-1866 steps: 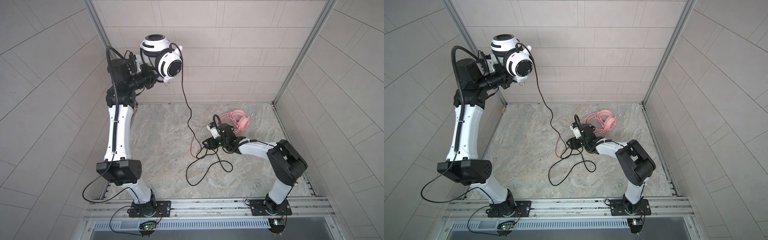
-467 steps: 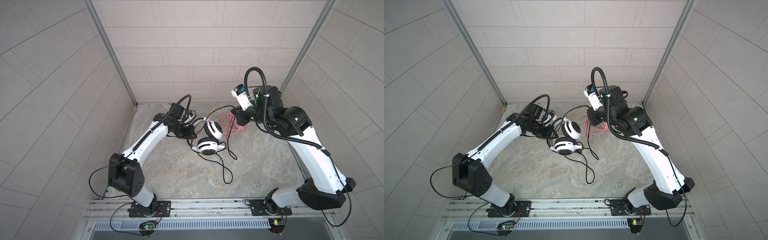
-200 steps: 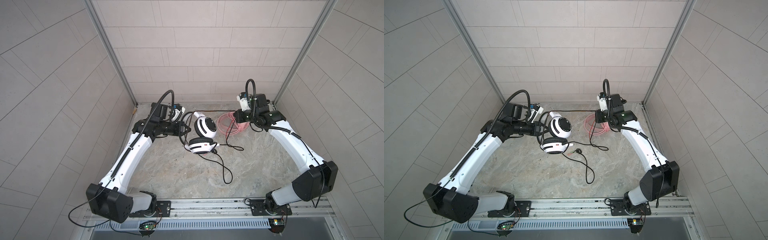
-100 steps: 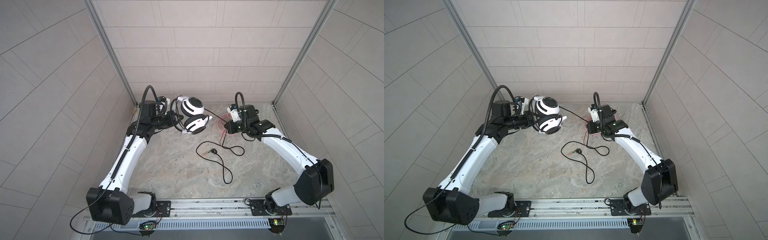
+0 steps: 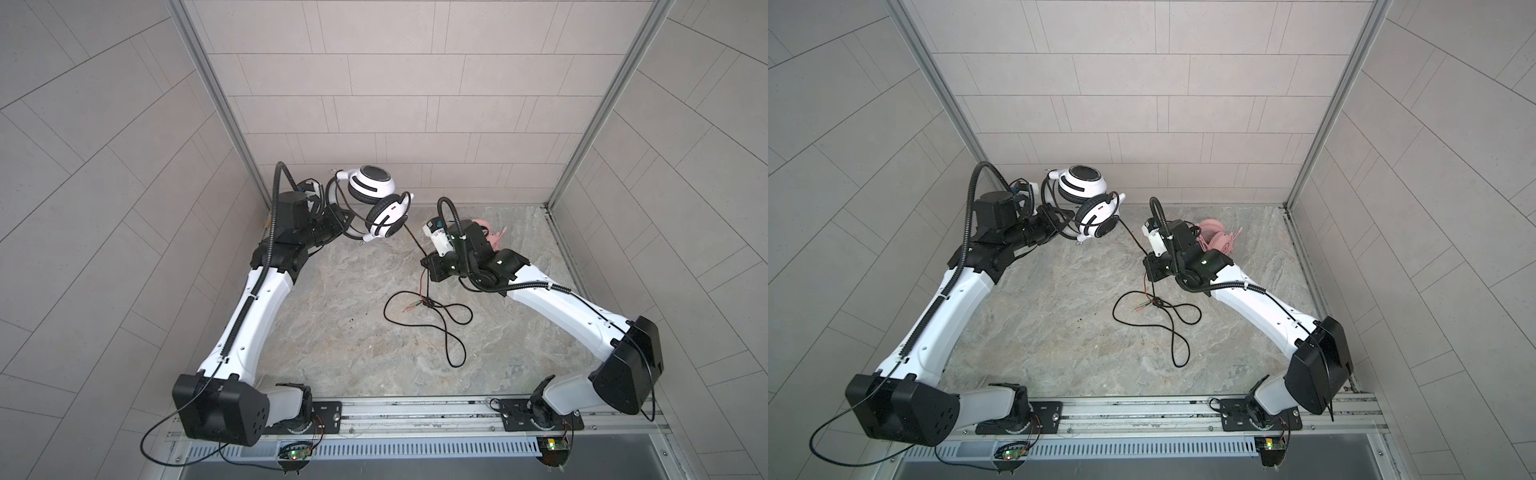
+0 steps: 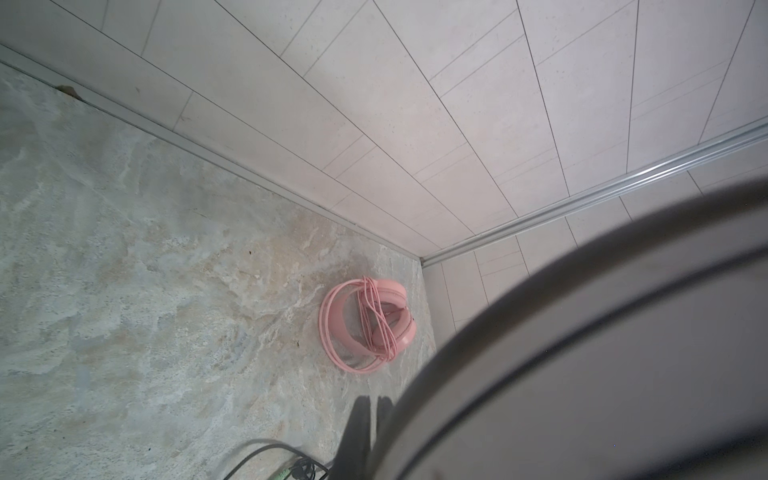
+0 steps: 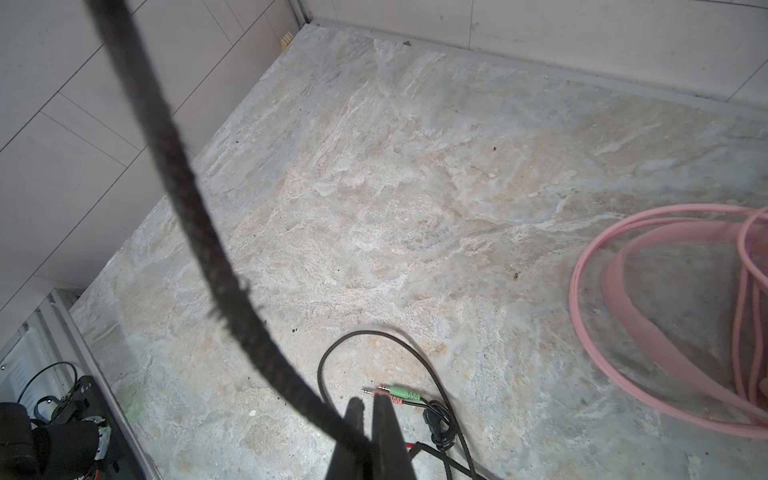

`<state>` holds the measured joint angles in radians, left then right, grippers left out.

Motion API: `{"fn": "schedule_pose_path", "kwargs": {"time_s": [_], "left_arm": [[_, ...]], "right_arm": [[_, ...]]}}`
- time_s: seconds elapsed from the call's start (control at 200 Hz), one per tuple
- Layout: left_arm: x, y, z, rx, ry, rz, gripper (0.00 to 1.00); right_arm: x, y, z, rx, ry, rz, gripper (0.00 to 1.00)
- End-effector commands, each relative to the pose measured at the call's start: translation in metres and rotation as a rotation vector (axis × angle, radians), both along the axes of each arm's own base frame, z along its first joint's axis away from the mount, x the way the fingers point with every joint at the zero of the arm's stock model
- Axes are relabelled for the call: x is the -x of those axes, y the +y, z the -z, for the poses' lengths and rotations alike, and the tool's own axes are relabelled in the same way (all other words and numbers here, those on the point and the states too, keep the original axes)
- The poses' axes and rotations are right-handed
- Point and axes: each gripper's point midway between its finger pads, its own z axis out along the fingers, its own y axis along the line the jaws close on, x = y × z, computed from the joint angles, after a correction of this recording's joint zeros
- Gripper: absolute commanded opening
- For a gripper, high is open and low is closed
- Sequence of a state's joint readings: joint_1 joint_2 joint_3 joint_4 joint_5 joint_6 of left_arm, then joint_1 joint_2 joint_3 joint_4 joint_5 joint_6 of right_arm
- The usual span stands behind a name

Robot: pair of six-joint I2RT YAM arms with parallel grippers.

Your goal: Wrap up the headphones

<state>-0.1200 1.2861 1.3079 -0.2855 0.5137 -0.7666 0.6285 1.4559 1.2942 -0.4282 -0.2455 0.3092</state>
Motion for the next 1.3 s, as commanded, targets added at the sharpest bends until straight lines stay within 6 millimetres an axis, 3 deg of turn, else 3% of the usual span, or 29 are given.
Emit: {"fn": "schedule_pose_path", "kwargs": {"time_s": [0.0,0.17,0.345,0.48,0.651,0.841,1.001,1.131,1.296], "left_arm": [[-0.009,0.024,-0.023,-0.048,-0.068,-0.139,0.0],[-0.02,0.04,0.0,-0.094,0.005,-0.238,0.0],[-0.03,0.05,-0.001,-0.147,-0.026,-0.341,0.0],[-0.034,0.038,0.0,-0.218,-0.044,-0.343,0.0],[-0.029,0.013,0.019,-0.432,-0.029,-0.269,0.0],[-0.011,-0.014,0.062,-0.545,0.022,-0.114,0.0],[0.009,-0.033,0.091,-0.604,0.045,0.058,0.0],[0.03,-0.058,0.098,-0.648,0.006,0.223,0.0],[0.054,-0.085,0.101,-0.646,-0.034,0.385,0.0]], "right_arm": [[0.01,0.005,-0.021,0.02,-0.028,-0.011,0.0],[0.036,0.021,-0.028,0.094,-0.035,-0.077,0.0],[0.057,0.043,-0.024,0.142,-0.006,-0.162,0.0],[0.064,0.057,-0.029,0.189,-0.013,-0.216,0.0],[0.064,0.071,-0.064,0.191,-0.073,-0.274,0.0],[0.045,0.056,-0.11,0.268,-0.199,-0.24,0.0],[0.024,0.035,-0.135,0.26,-0.239,-0.177,0.0],[0.006,0.017,-0.152,0.219,-0.248,-0.125,0.0],[-0.013,0.003,-0.159,0.164,-0.227,-0.096,0.0]]}}
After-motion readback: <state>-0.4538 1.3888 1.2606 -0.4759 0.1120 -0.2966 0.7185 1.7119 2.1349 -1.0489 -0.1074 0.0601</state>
